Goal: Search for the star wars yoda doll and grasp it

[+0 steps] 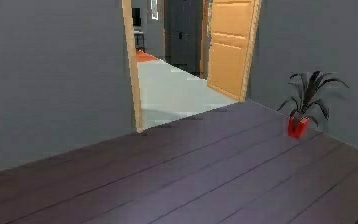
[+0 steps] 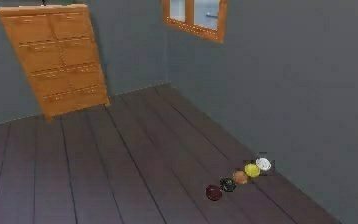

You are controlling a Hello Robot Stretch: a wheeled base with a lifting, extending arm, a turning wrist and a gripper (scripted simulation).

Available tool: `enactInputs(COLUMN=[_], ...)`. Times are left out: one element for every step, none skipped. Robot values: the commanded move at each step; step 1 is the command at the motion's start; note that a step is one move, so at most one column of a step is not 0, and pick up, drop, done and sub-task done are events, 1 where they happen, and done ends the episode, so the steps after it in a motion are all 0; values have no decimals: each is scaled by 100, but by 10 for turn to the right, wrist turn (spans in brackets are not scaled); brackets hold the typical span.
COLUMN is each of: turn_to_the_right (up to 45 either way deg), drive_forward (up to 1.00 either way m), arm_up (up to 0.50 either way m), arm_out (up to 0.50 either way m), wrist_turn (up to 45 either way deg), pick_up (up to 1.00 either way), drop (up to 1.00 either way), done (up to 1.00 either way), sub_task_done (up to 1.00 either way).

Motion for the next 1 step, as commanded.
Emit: enactInputs(turn_to_the_right=[0], drive_forward=[100], arm_up=[0], arm_out=[0], wrist_turn=[0], pick_up=[0], drop=[0], done=[0], sub_task_done=[0])
